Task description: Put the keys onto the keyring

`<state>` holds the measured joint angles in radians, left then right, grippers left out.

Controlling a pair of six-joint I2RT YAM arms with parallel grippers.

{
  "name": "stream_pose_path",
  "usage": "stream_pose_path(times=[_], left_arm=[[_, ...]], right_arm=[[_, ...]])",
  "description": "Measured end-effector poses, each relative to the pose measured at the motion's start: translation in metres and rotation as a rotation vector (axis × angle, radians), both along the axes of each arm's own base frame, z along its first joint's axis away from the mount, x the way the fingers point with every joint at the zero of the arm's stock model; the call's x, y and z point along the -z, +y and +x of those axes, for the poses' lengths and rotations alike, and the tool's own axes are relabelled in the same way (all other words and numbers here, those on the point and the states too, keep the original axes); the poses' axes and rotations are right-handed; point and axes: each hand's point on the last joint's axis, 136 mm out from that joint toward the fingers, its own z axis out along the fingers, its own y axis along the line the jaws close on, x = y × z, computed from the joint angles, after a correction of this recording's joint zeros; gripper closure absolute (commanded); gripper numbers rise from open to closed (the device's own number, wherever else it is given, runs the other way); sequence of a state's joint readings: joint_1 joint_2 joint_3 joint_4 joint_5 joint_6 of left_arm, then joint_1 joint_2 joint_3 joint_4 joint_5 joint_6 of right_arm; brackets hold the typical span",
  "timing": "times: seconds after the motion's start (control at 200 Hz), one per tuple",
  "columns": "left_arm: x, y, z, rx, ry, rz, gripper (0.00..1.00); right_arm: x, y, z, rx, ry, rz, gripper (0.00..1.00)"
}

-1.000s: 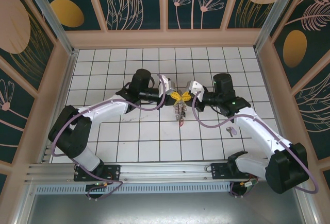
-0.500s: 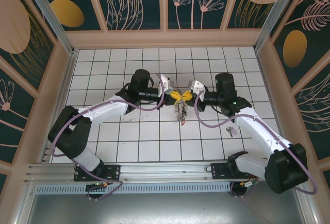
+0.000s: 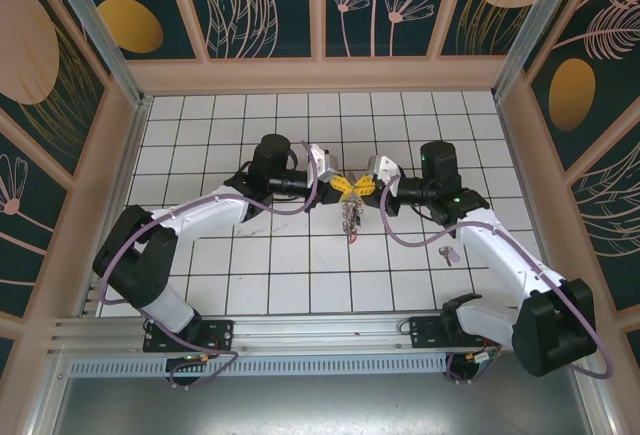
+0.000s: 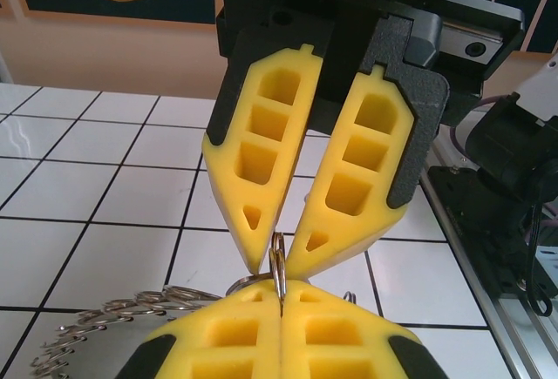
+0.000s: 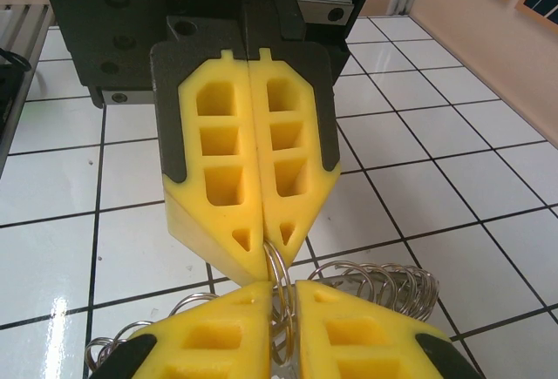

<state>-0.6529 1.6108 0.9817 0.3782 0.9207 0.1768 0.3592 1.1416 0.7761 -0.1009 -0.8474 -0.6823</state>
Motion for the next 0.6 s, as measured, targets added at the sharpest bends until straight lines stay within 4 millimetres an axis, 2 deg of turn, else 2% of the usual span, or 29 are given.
stream_pose_path(times=[0.25,0.32,0.42,0.546,0.601], left_arm=[[-0.0005,0.0,-0.0009,0.004,0.007,-0.002,1.0],[-0.0008,0.0002,-0.0005,0.003,0.007,-0.003,1.0],[-0.001,0.0013,0.0013,-0.001,0.007,-0.004,1.0],[0.0004,0.0017,0.002,-0.004,0.001,0.002,1.0],[0.0011,0.0017,0.0031,-0.007,-0.005,0.012,0.96]], right_arm=[[0.0003,0.0012,-0.0002,-0.009,-0.001,0.01,0.86],[0.0006,0.001,0.0004,-0.01,0.004,0.014,0.94],[0.0003,0.0012,0.0014,-0.011,0.004,0.018,1.0],[0.0002,0.0011,0.002,-0.008,0.0,0.017,1.0],[0.001,0.0007,0.0025,-0.004,0.002,0.014,1.0]])
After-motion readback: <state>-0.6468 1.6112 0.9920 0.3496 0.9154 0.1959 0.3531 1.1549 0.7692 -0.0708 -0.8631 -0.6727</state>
